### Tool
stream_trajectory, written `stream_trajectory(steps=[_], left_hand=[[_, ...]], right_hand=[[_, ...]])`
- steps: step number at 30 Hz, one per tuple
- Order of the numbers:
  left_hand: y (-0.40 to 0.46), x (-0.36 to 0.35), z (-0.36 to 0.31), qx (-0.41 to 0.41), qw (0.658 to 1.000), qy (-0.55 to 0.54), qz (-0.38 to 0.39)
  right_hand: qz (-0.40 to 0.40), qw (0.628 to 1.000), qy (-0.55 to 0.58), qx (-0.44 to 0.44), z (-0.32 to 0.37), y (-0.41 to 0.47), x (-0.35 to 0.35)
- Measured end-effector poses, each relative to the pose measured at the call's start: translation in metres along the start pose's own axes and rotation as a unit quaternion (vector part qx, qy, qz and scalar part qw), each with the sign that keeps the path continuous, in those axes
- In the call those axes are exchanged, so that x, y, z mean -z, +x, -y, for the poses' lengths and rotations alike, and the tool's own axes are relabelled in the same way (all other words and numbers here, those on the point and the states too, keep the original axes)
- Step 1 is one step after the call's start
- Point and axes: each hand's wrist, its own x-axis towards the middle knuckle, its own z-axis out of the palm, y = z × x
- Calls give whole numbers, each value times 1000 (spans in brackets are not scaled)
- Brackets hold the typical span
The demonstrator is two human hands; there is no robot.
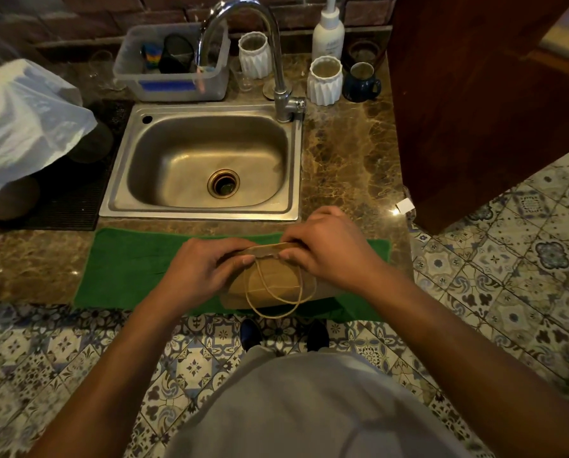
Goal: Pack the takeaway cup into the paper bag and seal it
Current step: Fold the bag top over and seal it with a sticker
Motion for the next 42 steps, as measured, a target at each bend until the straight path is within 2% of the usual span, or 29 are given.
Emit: stream_trajectory(steps=[8, 12, 15, 19, 22, 28, 31, 35, 42], left_hand=[[-3, 1, -2, 17, 1000, 1, -12], [-5, 4, 1, 39, 999, -5, -11], [-7, 6, 0, 59, 998, -13, -14], [-6, 0, -3, 80, 996, -17, -36], [-8, -6, -9, 93, 993, -20, -76], [-18, -11, -13, 136, 985, -20, -102], [-20, -9, -16, 150, 983, -17, -110], [-19, -12, -21, 153, 980, -27, -127], [-13, -13, -26, 165, 978, -35, -123]], right_hand=[[-31, 995, 64, -70, -35, -23, 20], [-21, 991, 56, -123, -58, -32, 31], [1, 980, 117, -162, -78, -40, 36], [-68, 934, 210, -279, -125, -47, 9], [-117, 885, 213, -397, -173, -47, -13], [-93, 816, 197, -535, -246, -33, -37], [-75, 801, 209, -556, -269, -27, -49], [-74, 803, 222, -549, -281, -19, -58], [-155, 799, 201, -544, -290, -17, -65]])
